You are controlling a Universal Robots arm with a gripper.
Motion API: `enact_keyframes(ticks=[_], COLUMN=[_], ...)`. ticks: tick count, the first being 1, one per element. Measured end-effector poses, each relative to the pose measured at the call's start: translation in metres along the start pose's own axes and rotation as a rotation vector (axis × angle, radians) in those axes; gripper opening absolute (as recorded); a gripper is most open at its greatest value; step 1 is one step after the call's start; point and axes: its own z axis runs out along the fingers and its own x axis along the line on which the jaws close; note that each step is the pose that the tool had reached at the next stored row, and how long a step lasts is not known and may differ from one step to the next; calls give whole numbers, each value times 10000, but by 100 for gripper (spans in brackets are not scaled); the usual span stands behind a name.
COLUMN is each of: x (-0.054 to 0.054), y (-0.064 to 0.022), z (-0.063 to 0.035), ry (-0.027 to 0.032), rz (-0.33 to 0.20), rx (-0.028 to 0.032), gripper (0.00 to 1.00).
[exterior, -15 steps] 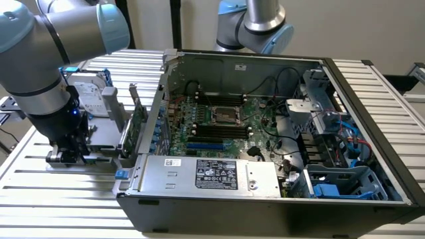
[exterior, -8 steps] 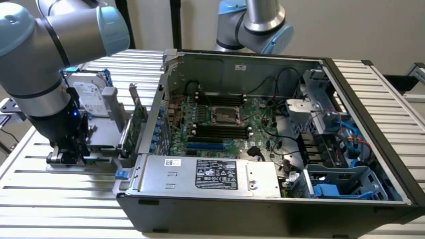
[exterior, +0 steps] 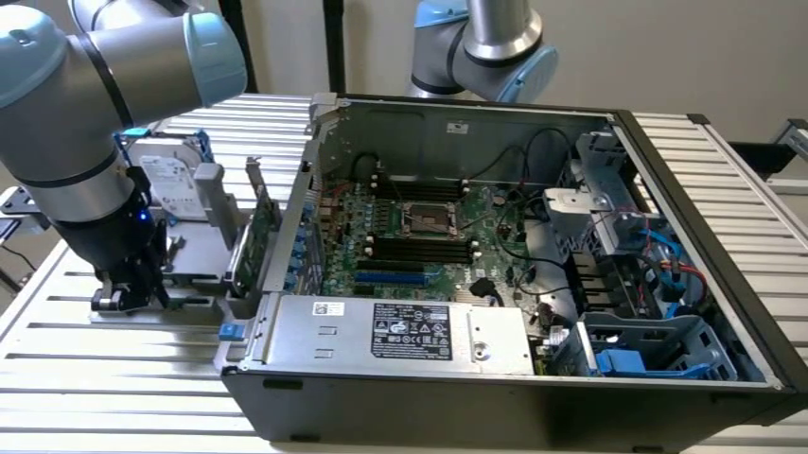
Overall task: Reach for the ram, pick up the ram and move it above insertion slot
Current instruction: 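Pick up the ram and move it above insertion slot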
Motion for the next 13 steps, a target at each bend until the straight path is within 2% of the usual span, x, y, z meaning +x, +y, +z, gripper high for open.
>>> enact_keyframes(ticks=[5,13], x=[0,1], y=[0,0], z=[0,0], ry=[-1,-15], rz=[34,471], rx=[1,-1], gripper=[13,13])
